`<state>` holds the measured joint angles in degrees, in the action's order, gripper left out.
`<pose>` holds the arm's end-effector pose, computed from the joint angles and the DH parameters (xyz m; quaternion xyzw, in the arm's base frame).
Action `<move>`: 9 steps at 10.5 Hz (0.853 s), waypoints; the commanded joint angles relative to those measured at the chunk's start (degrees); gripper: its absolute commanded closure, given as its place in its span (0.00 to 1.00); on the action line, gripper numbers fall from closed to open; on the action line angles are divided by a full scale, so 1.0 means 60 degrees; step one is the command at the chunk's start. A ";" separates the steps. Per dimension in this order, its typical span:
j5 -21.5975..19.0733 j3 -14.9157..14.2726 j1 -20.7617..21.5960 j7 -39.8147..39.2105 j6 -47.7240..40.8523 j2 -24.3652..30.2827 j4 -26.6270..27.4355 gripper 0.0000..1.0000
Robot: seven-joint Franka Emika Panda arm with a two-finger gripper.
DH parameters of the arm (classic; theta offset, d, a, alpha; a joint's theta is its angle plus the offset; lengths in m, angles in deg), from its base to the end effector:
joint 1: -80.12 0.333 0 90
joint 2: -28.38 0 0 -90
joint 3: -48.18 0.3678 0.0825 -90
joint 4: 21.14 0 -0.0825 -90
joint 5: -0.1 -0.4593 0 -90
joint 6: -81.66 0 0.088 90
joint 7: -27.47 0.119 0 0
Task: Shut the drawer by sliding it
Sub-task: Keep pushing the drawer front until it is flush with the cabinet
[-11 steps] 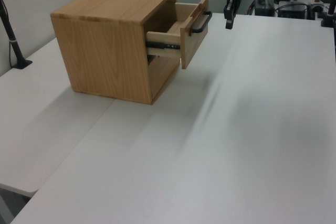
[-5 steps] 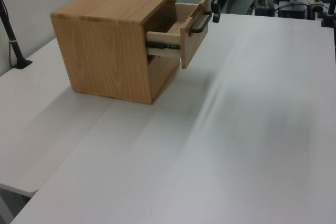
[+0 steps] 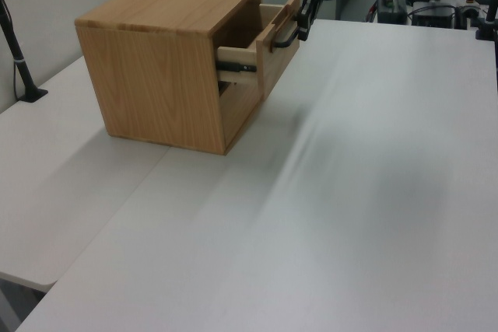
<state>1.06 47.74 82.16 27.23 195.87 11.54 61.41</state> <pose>0.7673 0.0210 0.5751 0.9914 0.0186 0.1291 0.0076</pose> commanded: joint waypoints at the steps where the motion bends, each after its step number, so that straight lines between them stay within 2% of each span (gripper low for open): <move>1: 0.0178 -0.0117 0.0231 0.1164 0.1408 -0.0531 -0.0339 1.00; 5: 0.0236 -0.0190 0.0348 0.1810 0.3401 -0.1044 -0.0354 1.00; 8: 0.1361 -0.0176 0.0363 0.2909 0.4779 -0.1410 -0.0369 1.00; 9: 0.1524 -0.0176 0.0363 0.2970 0.5001 -0.1470 -0.0441 1.00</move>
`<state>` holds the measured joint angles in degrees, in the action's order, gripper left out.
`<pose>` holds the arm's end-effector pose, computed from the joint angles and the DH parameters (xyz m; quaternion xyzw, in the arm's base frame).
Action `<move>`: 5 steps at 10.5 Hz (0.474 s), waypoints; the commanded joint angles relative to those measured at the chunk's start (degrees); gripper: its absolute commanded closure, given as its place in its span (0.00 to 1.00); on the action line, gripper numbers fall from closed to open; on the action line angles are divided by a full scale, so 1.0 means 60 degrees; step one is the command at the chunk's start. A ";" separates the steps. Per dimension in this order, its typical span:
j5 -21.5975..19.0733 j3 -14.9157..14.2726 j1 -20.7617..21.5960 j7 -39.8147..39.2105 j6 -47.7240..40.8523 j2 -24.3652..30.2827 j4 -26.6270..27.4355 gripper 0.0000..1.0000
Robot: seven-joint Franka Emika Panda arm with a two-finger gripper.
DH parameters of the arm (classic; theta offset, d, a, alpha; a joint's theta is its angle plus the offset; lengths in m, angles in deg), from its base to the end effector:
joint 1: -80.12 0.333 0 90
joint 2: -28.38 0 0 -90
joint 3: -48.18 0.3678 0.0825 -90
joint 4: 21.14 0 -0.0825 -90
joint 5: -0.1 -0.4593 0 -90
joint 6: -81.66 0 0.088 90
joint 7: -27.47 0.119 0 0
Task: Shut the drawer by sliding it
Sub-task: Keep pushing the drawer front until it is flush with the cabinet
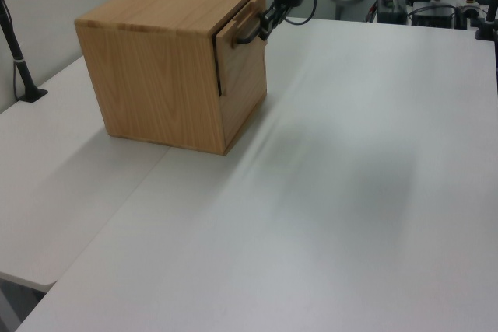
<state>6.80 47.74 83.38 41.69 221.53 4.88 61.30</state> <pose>0.8251 0.0407 0.5410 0.9533 -0.0625 0.2955 0.0067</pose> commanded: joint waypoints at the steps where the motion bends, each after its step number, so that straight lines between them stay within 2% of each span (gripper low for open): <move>1: 0.0583 -0.0176 0.0159 0.0559 0.0742 -0.0390 -0.0482 1.00; 5: 0.0598 -0.0176 0.0159 0.0501 0.0728 -0.0405 -0.0556 1.00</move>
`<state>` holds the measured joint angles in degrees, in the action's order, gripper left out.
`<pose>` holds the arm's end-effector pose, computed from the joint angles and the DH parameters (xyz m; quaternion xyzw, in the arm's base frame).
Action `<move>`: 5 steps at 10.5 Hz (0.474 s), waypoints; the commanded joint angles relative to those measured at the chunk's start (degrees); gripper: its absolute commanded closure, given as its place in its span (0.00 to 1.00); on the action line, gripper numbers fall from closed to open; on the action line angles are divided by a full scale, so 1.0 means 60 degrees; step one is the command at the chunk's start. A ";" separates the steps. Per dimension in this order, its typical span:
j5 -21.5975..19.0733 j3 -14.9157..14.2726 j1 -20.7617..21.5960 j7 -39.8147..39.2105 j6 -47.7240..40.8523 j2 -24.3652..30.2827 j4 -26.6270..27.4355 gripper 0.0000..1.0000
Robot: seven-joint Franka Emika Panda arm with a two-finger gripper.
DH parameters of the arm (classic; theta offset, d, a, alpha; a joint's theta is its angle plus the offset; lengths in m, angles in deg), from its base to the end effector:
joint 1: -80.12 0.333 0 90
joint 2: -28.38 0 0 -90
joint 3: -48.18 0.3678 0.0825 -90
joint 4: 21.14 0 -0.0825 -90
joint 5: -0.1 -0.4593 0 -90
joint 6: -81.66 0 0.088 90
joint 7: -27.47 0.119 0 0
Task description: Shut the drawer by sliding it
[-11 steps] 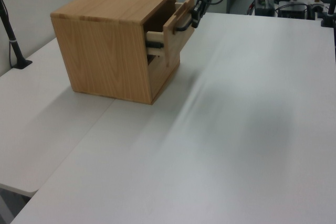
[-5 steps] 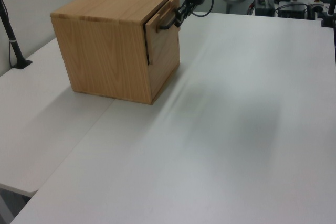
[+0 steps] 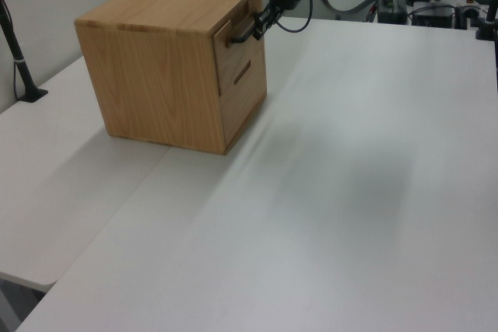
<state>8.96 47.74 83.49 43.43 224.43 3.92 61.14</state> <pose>0.8310 0.0435 0.5359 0.9470 -0.0630 0.3148 0.0134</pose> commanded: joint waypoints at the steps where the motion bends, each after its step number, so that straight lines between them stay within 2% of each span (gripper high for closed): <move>1: 0.0237 -0.0161 0.0142 0.0197 0.0141 -0.0100 -0.0471 1.00; 3: 0.0063 -0.0103 0.0113 0.0139 -0.1534 0.0761 0.0085 0.97; 4: -0.0098 -0.0073 0.0069 -0.0108 -0.3212 0.1288 0.0246 0.91; 5: -0.0709 -0.0117 0.0025 -0.0865 -0.4519 0.2047 0.0625 0.85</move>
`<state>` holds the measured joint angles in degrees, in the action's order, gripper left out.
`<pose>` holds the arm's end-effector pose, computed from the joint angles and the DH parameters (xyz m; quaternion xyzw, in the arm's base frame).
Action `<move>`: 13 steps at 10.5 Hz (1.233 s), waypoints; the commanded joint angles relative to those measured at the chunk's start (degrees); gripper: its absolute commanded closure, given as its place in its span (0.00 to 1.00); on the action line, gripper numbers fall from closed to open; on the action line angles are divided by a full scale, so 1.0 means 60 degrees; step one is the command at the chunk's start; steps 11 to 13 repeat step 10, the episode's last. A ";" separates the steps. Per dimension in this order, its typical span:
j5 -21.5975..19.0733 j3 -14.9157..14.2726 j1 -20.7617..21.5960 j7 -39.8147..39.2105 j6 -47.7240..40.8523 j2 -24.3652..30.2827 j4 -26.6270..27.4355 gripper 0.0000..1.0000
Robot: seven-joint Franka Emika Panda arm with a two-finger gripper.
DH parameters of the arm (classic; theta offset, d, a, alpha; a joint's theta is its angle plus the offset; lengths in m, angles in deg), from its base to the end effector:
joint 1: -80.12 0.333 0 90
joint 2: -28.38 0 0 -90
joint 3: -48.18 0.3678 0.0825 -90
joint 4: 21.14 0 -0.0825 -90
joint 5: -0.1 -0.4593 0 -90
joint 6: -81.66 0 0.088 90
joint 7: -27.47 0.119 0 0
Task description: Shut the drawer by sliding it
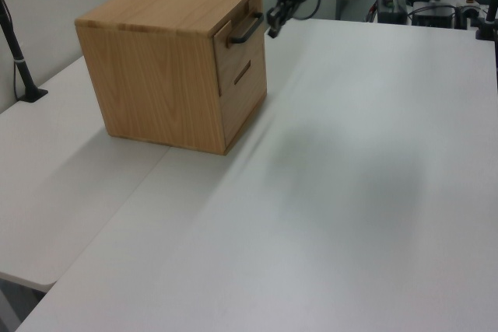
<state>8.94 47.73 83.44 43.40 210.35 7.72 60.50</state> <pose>0.8043 0.0355 0.5638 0.9681 -0.0769 0.2361 0.0327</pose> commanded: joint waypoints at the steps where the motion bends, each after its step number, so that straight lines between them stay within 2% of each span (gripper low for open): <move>1: -0.1190 -0.0232 0.0032 -0.1563 -0.3157 0.1988 0.0879 0.74; 2: -0.1354 -0.0553 0.0032 -0.1904 -0.4602 0.2603 0.0909 0.45; 3: -0.1341 -0.0599 0.0061 -0.1922 -0.5327 0.2972 0.1098 0.18; 4: -0.1341 -0.0600 0.0119 -0.1936 -0.5712 0.3352 0.1492 0.00; 6: -0.1341 -0.0600 0.0120 -0.1936 -0.5920 0.3824 0.1847 0.00; 13: -0.1356 -0.0717 0.0062 -0.1936 -0.6111 0.3752 0.1789 0.00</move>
